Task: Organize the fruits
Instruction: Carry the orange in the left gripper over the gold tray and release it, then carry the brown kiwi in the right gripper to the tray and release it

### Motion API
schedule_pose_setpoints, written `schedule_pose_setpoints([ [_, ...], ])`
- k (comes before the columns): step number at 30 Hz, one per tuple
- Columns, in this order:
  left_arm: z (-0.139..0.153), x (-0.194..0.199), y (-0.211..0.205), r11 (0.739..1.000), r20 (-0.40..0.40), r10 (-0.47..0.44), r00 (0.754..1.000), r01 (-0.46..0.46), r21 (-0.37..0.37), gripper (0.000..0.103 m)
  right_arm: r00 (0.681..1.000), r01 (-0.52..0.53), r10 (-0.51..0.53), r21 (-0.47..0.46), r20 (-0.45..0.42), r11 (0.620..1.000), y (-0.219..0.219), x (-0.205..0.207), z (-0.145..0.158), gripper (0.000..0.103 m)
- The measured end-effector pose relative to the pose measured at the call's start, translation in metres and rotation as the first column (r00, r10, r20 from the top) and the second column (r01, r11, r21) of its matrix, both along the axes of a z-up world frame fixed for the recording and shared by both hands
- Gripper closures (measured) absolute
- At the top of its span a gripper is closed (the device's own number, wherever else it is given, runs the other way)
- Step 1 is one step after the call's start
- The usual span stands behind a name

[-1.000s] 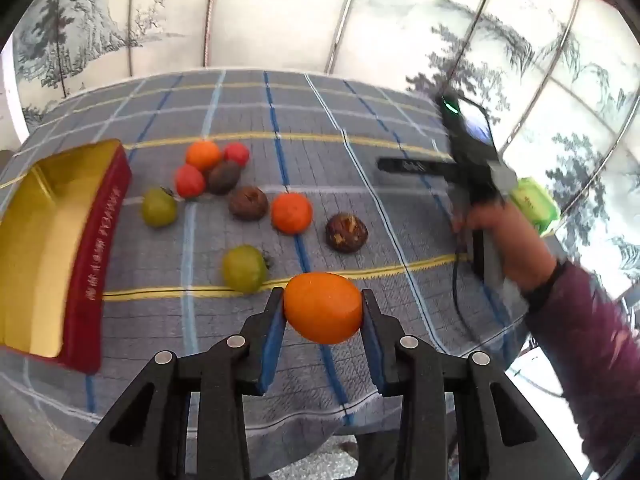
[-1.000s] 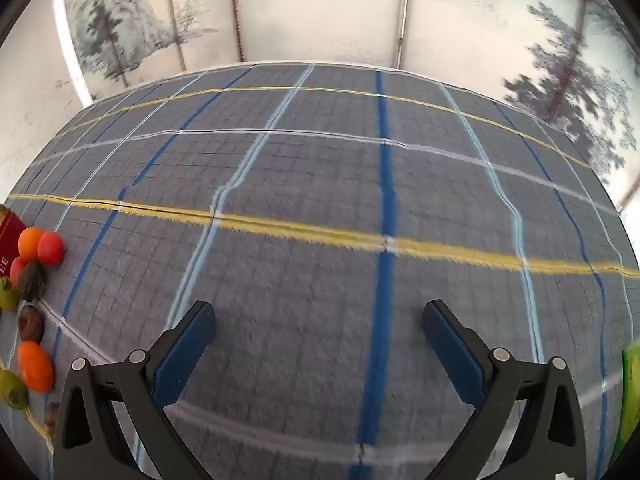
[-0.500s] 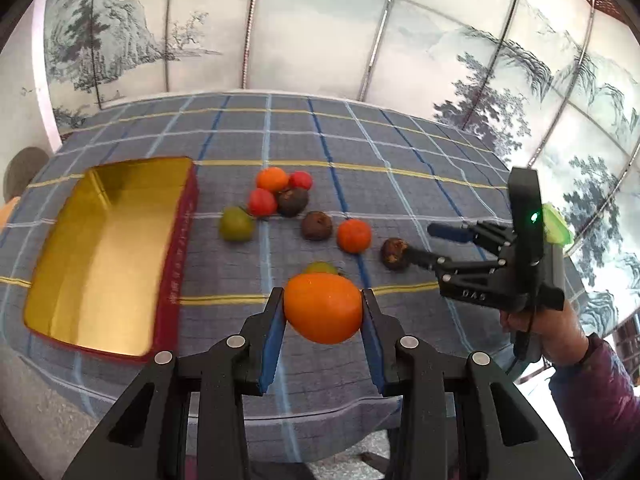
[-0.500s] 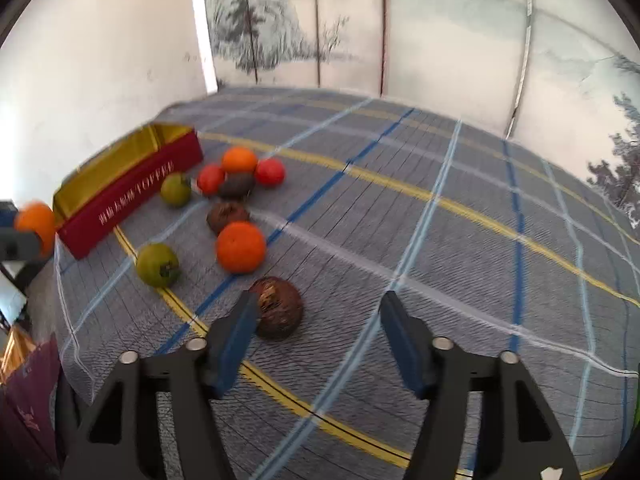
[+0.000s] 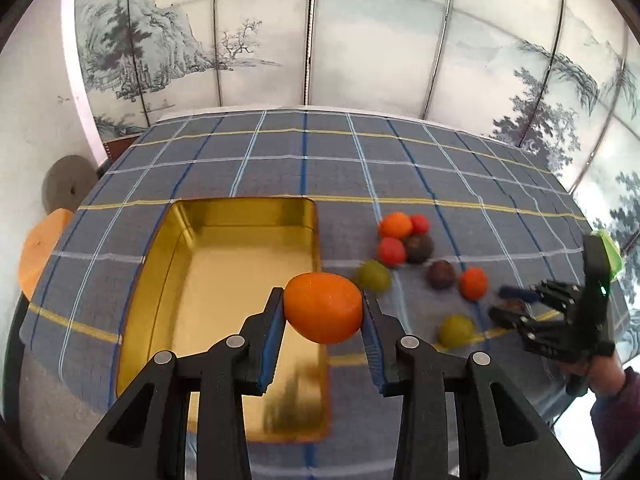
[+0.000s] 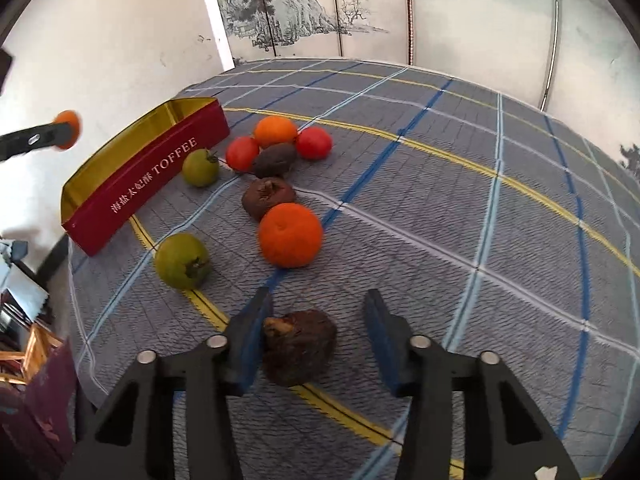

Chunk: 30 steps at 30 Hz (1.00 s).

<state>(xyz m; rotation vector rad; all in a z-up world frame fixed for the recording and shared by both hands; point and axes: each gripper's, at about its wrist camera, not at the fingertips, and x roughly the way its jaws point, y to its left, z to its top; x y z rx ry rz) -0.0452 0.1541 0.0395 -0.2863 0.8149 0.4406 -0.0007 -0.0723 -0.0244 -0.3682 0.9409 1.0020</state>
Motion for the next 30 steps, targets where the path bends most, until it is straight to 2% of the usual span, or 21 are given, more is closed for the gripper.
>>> schedule_pose_setpoints([
  [2, -0.006, 0.005, 0.016, 1.000, -0.030, 0.018, 0.999, -0.018, 0.001, 0.065, 1.000, 0.011, -0.011, 0.013, 0.004, 1.000, -0.001, -0.005, 0.000, 0.075],
  [6, -0.030, 0.021, 0.059, 0.998, -0.088, 0.056, 0.995, -0.057, -0.015, 0.065, 0.999, 0.035, -0.035, 0.035, -0.010, 0.999, -0.006, -0.009, 0.000, 0.075],
  [9, -0.043, 0.030, 0.084, 0.995, -0.135, 0.103, 0.985, -0.101, 0.022, 0.064, 0.999, 0.051, -0.050, 0.047, -0.020, 0.998, -0.009, -0.010, 0.002, 0.075],
  [11, -0.054, 0.037, 0.101, 0.992, -0.171, 0.127, 0.977, -0.126, 0.015, 0.063, 0.998, 0.058, -0.057, 0.050, -0.023, 0.997, -0.011, -0.011, 0.003, 0.075],
  [14, -0.063, 0.041, 0.118, 0.985, -0.180, 0.170, 0.969, -0.167, 0.033, 0.060, 0.998, 0.060, -0.059, 0.050, -0.026, 0.997, -0.013, -0.015, 0.004, 0.076],
  [16, -0.061, 0.040, 0.121, 0.980, -0.167, 0.192, 0.967, -0.181, 0.076, 0.043, 0.998, 0.059, -0.058, 0.043, -0.026, 0.997, -0.014, -0.017, 0.004, 0.076],
  [17, -0.059, 0.038, 0.121, 0.978, -0.156, 0.199, 0.967, -0.186, 0.099, 0.031, 0.998, 0.060, -0.059, 0.039, -0.027, 0.997, -0.015, -0.018, 0.005, 0.076],
  [18, -0.056, 0.036, 0.119, 0.974, -0.140, 0.211, 0.967, -0.195, 0.119, 0.028, 0.998, 0.062, -0.061, 0.036, -0.024, 0.997, -0.016, -0.019, 0.005, 0.076],
  [20, -0.050, 0.030, 0.113, 0.971, -0.108, 0.211, 0.972, -0.195, 0.141, 0.028, 0.997, 0.073, -0.071, 0.040, -0.031, 0.997, -0.019, -0.019, 0.006, 0.076],
  [23, -0.039, 0.024, 0.104, 0.962, -0.103, 0.222, 0.970, -0.200, 0.187, 0.028, 0.995, 0.090, -0.089, 0.044, -0.037, 0.995, -0.025, -0.019, 0.009, 0.076],
  [30, -0.021, -0.005, 0.070, 0.958, -0.047, 0.231, 0.972, -0.219, 0.187, 0.027, 0.994, 0.109, -0.107, 0.043, -0.035, 0.993, -0.030, -0.023, 0.014, 0.076],
])
